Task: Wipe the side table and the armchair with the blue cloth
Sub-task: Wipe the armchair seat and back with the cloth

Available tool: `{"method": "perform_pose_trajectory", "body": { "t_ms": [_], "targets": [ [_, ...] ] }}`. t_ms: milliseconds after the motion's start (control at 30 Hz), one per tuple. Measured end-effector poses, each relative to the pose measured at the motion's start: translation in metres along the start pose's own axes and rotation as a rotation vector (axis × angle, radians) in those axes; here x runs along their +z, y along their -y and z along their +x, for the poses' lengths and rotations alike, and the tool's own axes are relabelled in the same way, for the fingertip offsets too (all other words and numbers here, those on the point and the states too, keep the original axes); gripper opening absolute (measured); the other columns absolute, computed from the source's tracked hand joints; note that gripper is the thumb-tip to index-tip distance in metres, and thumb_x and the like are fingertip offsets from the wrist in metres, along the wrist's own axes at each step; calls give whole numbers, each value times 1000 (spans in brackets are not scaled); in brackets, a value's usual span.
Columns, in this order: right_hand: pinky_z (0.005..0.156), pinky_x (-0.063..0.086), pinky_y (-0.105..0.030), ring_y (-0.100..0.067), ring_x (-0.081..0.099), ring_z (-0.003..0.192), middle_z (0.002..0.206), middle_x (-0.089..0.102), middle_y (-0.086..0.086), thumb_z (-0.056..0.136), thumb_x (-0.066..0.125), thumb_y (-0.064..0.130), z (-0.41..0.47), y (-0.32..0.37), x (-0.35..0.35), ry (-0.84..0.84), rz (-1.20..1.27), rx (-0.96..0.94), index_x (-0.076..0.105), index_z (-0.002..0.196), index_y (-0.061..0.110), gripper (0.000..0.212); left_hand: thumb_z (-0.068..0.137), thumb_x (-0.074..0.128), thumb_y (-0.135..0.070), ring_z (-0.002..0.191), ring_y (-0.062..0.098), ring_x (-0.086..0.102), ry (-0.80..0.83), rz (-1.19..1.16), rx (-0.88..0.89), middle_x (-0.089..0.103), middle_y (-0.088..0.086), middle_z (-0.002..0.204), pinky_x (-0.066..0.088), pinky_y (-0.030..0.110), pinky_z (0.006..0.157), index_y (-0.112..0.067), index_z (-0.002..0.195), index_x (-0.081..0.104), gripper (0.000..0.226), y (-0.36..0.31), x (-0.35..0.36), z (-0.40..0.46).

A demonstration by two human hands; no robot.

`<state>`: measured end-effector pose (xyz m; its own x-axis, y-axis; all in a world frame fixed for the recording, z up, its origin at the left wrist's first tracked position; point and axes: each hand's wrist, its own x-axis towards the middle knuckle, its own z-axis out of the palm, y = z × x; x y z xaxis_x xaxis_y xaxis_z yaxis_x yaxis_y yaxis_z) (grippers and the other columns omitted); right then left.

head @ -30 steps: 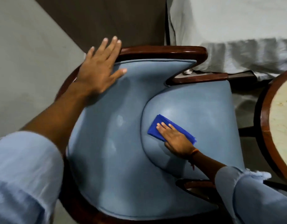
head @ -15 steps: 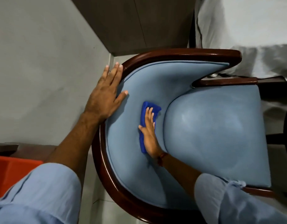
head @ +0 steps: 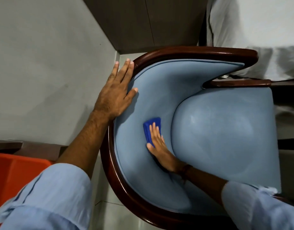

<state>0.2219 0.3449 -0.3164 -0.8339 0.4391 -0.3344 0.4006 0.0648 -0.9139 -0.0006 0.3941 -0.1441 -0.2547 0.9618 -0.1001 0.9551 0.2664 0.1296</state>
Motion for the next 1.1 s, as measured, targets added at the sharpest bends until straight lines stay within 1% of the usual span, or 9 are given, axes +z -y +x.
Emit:
{"method": "perform_pose_trajectory", "body": {
  "t_ms": [167, 300, 400, 533, 633, 733, 800, 933, 1100],
  "targets": [
    [128, -11, -50, -12, -16, 159, 173, -17, 6, 112, 37, 29, 88, 49, -30, -582, 383, 172, -8, 163, 21, 68, 105, 44, -37, 159, 33, 0, -1, 4, 5, 7, 5, 172, 9, 37, 128, -10, 163, 10, 73, 2, -1, 0],
    [132, -4, -48, -20, -10, 161, 174, -12, -4, 113, 36, 17, 105, 64, -42, -749, 595, 207, -4, 163, 11, 64, 105, 42, -38, 159, 33, -1, -8, 16, 11, 7, 4, 172, 9, 38, 129, -11, 163, 8, 73, 4, 4, 2],
    [134, 1, -39, -19, -4, 162, 175, -6, -6, 111, 36, 6, 75, 61, -33, -606, 550, 96, 2, 163, 7, 62, 103, 38, -42, 159, 32, 2, -29, 10, 12, 8, 3, 172, 11, 40, 129, -13, 164, 9, 73, 7, 9, 3],
    [126, 12, -9, -13, 10, 159, 173, 11, -6, 110, 38, -1, 1, 59, -21, -204, 454, 15, 15, 162, 7, 58, 100, 43, -45, 159, 34, 2, 30, 37, 10, 8, 5, 172, 12, 45, 129, -12, 164, 9, 79, 7, 4, 4],
    [127, 18, -15, -8, 27, 155, 169, 24, -2, 108, 38, -5, -41, 75, -17, -55, 540, 32, 23, 160, 8, 56, 99, 50, -48, 159, 30, -3, 148, -18, -38, 1, 4, 173, 10, 51, 125, -14, 164, 7, 85, 1, -21, 3],
    [111, 30, 1, 14, 38, 143, 160, 34, 18, 108, 43, 1, -58, 92, -10, -8, 543, 74, 34, 155, 28, 54, 101, 50, -36, 155, 30, 25, 179, -65, 27, 31, 14, 165, 24, 46, 124, -10, 153, 42, 58, -22, -28, -23],
    [121, 29, -9, 3, 35, 150, 162, 37, 17, 108, 50, 10, -61, 98, -2, -29, 546, 131, 35, 152, 40, 55, 100, 50, -34, 131, 35, 53, 256, -20, 21, 62, 18, 136, 46, 44, 107, -9, 125, 65, 38, -42, -18, -51],
    [129, 30, -40, -9, 43, 148, 163, 42, 8, 98, 69, 28, -65, 107, -1, -44, 544, 167, 36, 156, 42, 68, 91, 66, -33, 116, 39, 63, 481, 40, -185, 66, 19, 121, 53, 43, 91, -7, 112, 67, 34, -66, -18, -64],
    [112, 48, -23, 2, 55, 137, 156, 52, 6, 90, 76, 12, -75, 95, -29, -34, 631, 175, 58, 145, 27, 60, 93, 58, -18, 124, 40, 60, 520, 83, -293, 62, 19, 133, 52, 45, 96, -9, 124, 60, 32, -73, -26, -58]
  ]
}}
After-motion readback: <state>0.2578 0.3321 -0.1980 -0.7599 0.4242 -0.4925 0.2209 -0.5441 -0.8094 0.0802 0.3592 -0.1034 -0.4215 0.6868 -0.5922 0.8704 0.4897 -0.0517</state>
